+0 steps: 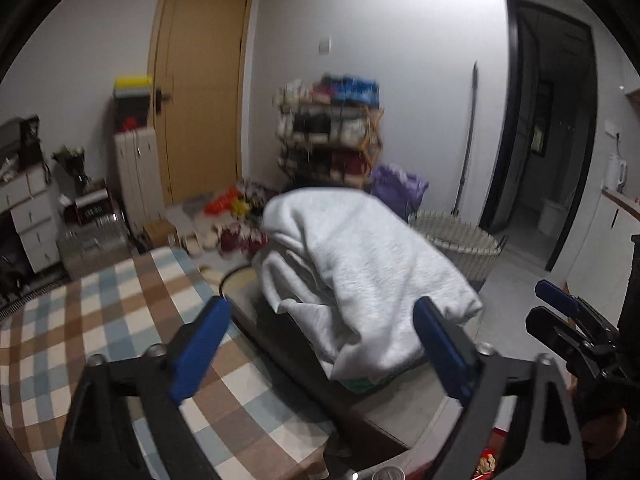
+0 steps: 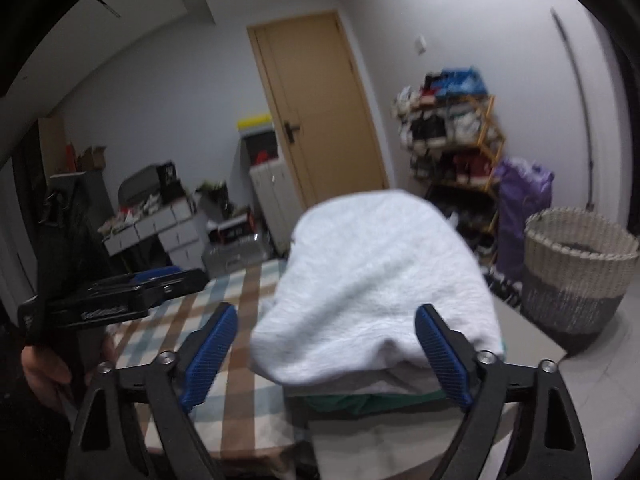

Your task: Fold large clothes

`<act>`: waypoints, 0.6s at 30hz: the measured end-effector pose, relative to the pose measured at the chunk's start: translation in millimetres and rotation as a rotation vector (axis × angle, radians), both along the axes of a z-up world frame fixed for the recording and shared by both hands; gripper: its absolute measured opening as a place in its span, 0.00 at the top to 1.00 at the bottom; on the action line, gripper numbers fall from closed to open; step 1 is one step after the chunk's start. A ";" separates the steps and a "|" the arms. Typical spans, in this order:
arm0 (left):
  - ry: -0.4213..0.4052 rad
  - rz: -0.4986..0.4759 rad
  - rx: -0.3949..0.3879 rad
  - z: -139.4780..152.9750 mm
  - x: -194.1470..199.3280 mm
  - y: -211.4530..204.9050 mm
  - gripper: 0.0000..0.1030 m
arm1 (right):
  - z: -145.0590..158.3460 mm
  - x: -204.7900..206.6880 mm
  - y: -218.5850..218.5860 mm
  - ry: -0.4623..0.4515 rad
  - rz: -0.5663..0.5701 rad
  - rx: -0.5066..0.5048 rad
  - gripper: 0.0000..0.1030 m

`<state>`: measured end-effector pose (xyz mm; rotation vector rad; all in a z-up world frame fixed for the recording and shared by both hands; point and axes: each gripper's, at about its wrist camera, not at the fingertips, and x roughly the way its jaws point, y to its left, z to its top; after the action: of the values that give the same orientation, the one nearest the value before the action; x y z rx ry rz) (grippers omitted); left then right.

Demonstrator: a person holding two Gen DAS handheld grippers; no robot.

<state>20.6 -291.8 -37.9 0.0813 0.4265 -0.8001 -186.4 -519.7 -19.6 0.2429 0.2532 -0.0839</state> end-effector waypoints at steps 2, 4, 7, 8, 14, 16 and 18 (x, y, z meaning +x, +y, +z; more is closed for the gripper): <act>-0.075 0.026 -0.038 -0.5 -21.6 17.1 0.06 | 5.8 -30.0 19.9 -0.064 -0.045 -0.037 0.00; -0.143 0.048 -0.056 -1.4 -47.2 34.3 0.01 | 10.1 -47.0 35.0 -0.085 -0.066 -0.075 0.00; -0.135 0.090 -0.071 -4.0 -56.1 44.7 0.01 | 12.5 -68.9 59.2 -0.089 -0.095 -0.137 0.00; -0.130 0.103 -0.075 -6.0 -61.1 48.7 0.01 | 12.7 -74.7 63.6 -0.085 -0.117 -0.148 0.00; -0.080 0.114 -0.093 -17.1 -74.5 57.4 0.01 | 13.3 -109.2 86.6 -0.140 -0.159 -0.176 0.00; -0.078 0.112 -0.085 -21.4 -78.5 56.2 0.01 | 13.4 -115.6 97.5 -0.158 -0.180 -0.221 0.00; -0.082 0.114 -0.078 -24.1 -80.6 55.5 0.01 | 12.1 -118.7 103.5 -0.162 -0.186 -0.236 0.00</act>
<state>-60.0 -236.2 -62.0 0.0167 0.3191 -0.6980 -305.1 -416.2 -7.5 0.0371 0.0578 -0.2753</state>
